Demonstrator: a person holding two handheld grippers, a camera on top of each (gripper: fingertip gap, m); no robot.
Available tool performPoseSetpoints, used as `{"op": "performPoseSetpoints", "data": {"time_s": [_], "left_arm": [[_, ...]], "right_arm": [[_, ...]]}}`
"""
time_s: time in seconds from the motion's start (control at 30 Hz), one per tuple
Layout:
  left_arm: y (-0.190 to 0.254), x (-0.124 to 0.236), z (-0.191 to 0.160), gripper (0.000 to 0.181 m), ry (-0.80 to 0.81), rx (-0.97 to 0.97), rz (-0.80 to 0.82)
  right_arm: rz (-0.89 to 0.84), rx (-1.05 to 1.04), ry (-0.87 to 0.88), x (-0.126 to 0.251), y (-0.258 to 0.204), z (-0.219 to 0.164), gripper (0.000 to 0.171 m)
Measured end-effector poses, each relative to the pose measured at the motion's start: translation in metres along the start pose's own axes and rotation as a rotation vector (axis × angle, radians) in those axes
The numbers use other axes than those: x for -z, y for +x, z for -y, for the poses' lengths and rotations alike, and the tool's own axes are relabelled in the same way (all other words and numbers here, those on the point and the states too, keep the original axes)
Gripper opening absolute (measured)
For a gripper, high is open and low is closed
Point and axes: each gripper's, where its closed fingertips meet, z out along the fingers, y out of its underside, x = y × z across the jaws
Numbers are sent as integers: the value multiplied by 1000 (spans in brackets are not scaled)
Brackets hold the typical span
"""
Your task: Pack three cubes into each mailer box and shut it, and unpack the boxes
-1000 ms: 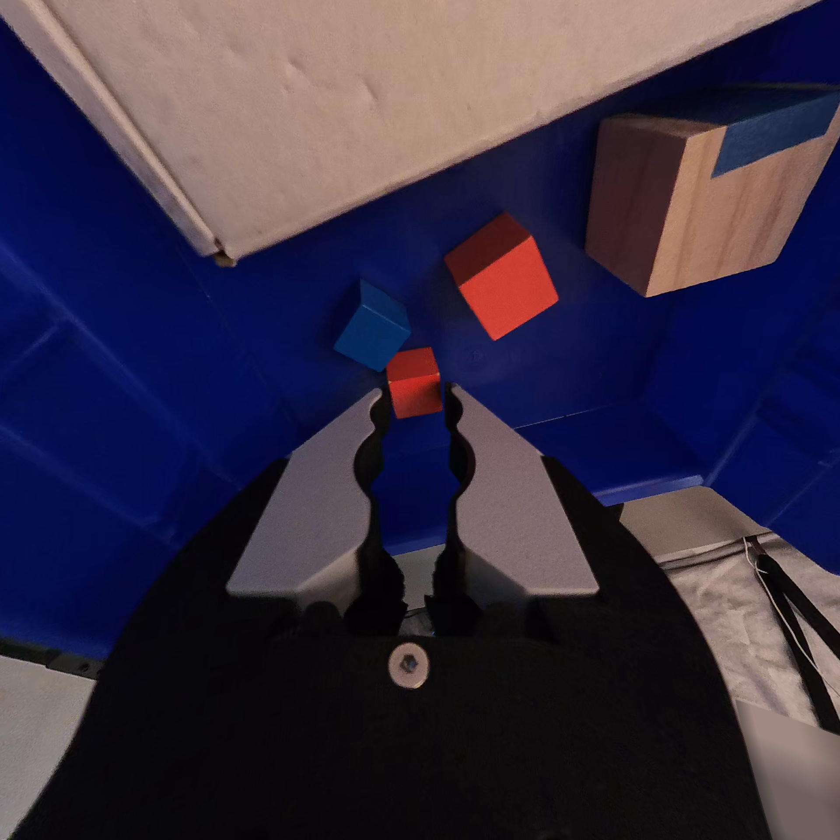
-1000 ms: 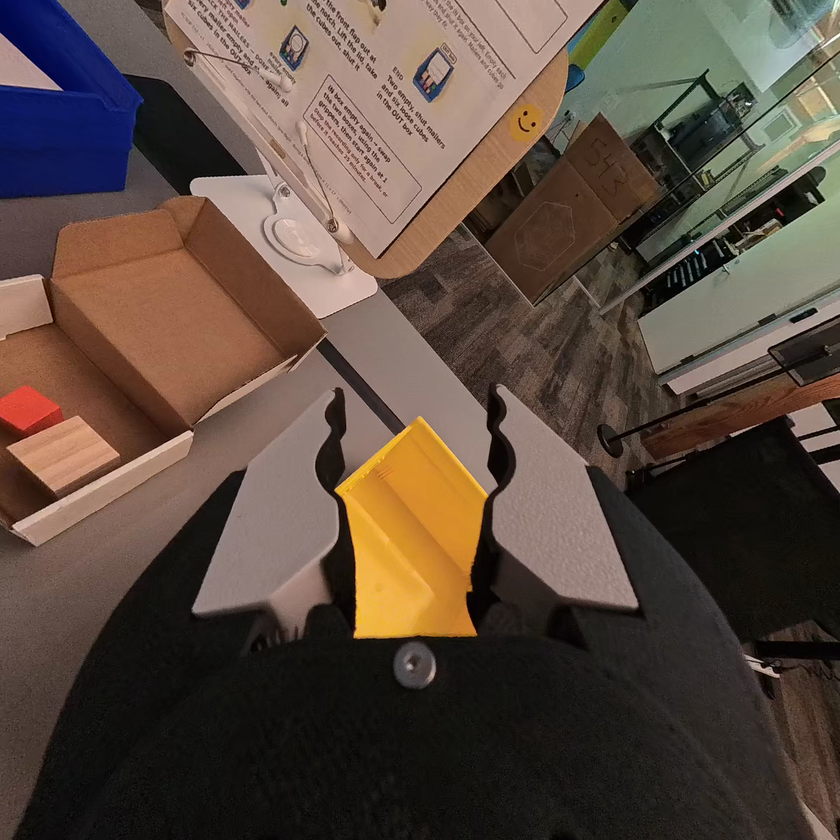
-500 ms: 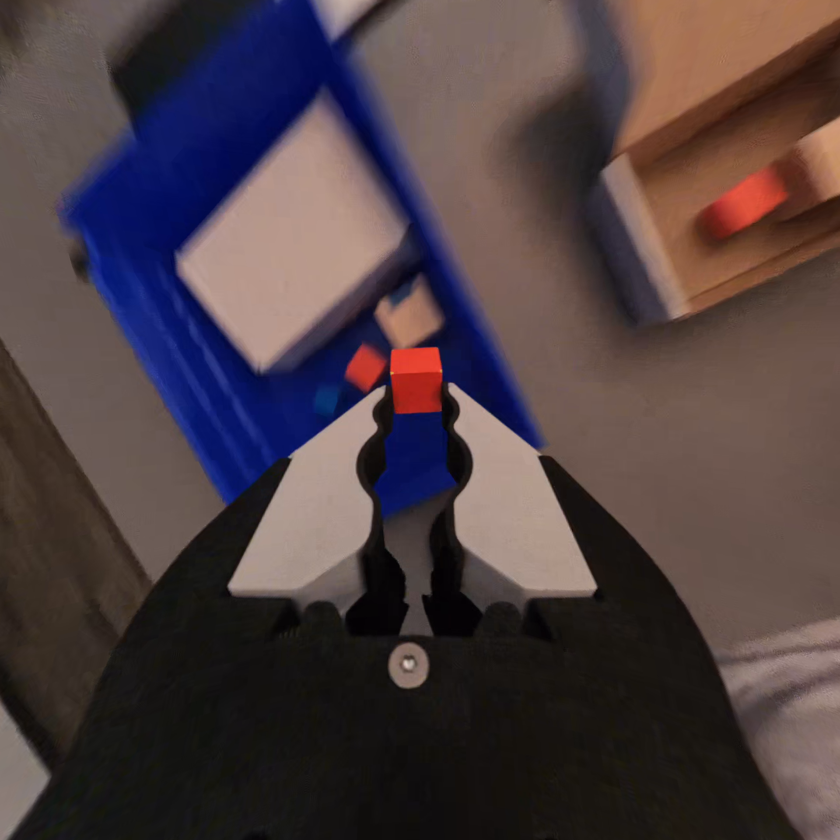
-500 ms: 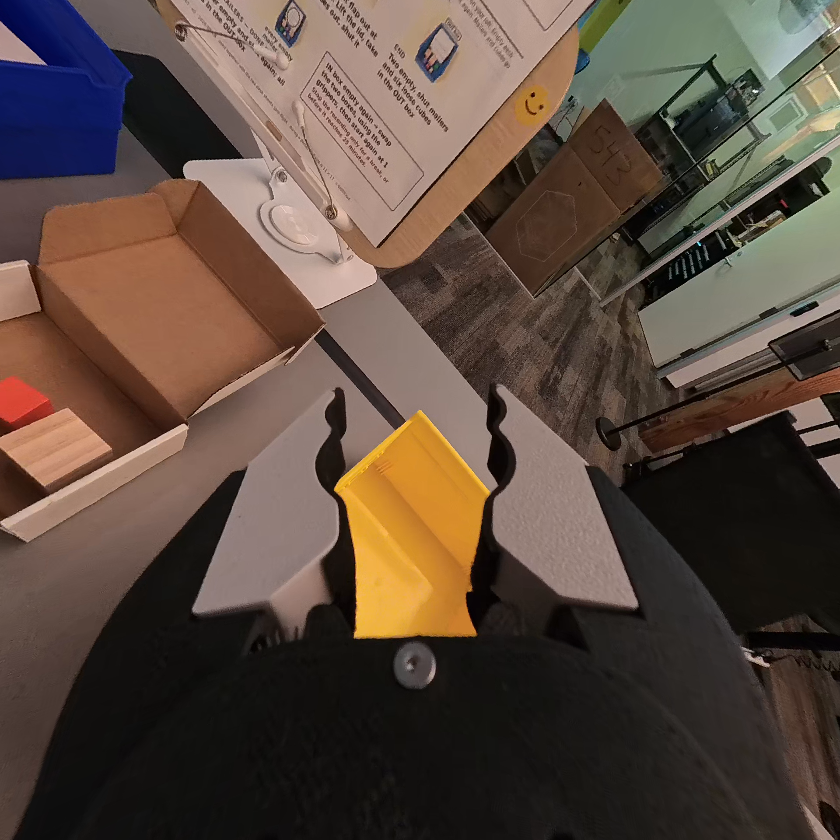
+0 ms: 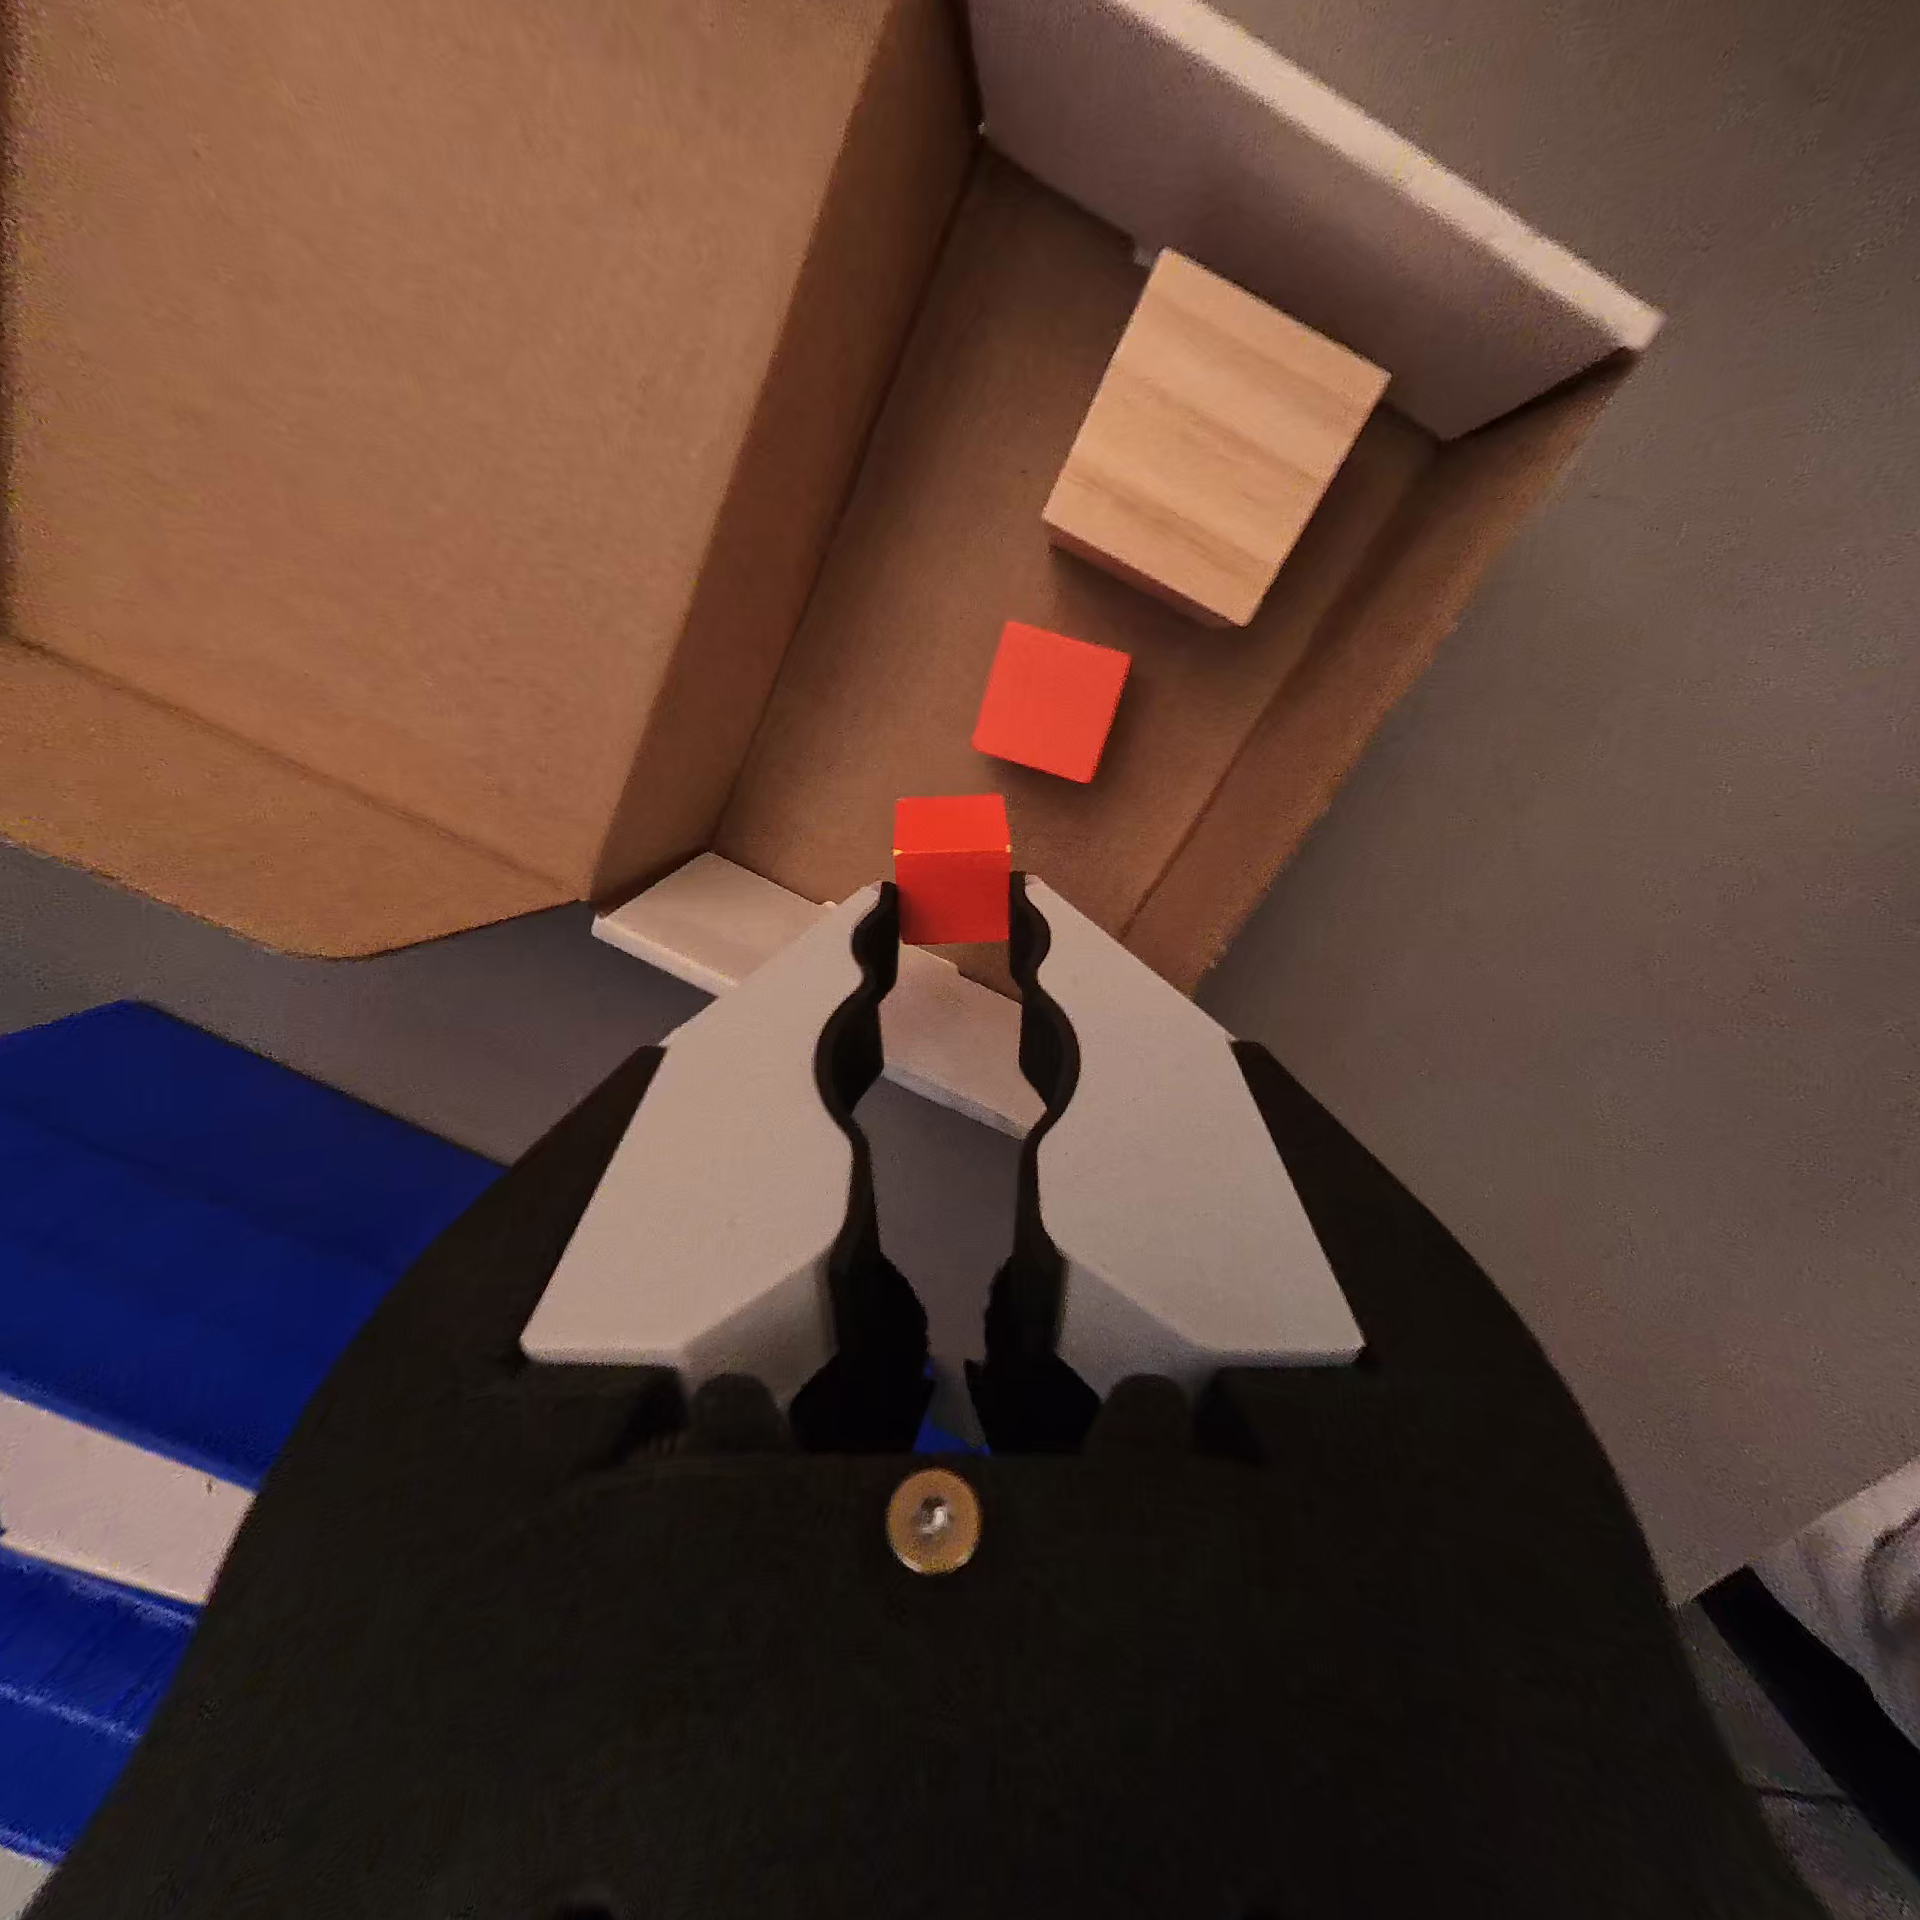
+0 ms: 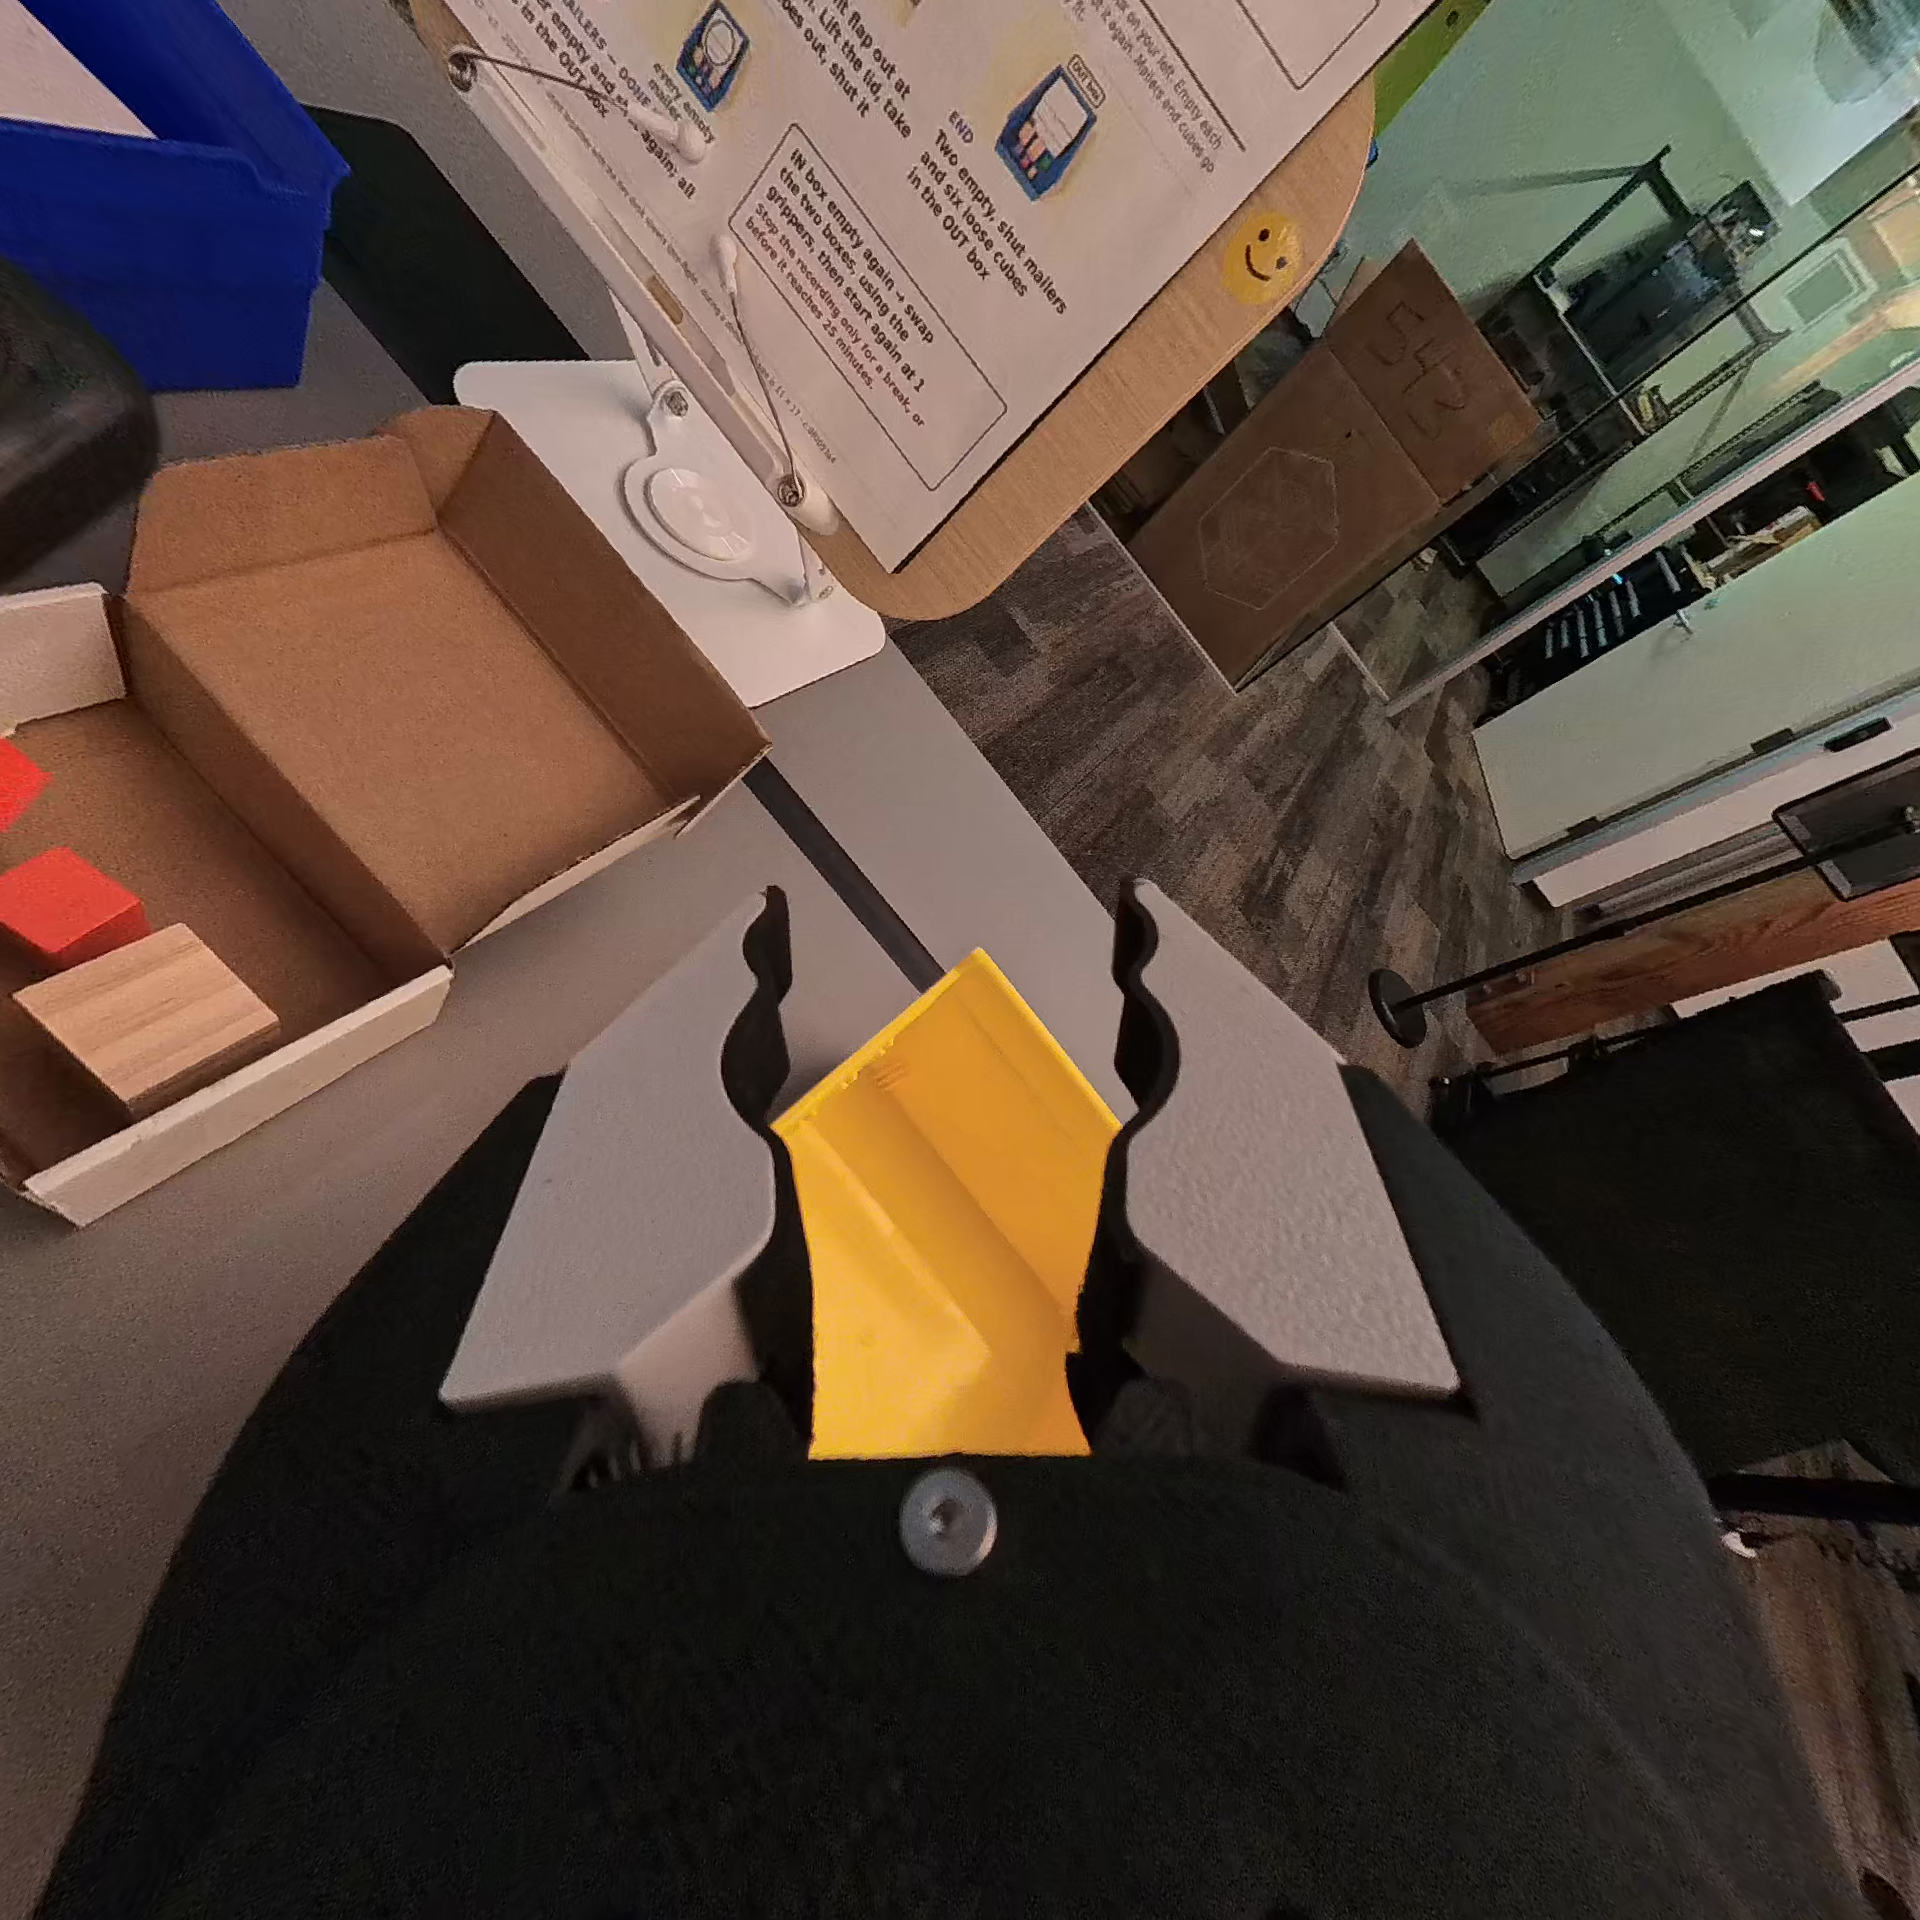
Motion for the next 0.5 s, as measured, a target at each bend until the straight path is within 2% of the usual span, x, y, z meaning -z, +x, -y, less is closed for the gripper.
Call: {"op": "performPoseSetpoints", "data": {"time_s": [0.03,0.2,0.43,0.5], "left_arm": [[-2,-4,-1,19,-10,3,4],[2,-16,-6,19,-55,-12,-25],[3,-28,-15,19,-127,-89,21],[2,-27,-17,29,-132,-99,22]], "right_arm": [[3,3,-3,-1,-1,0,63],[26,25,-15,-7,-11,1,63],[68,69,-39,-20,-32,3,63],[74,77,-45,-23,-36,3,63]]}}
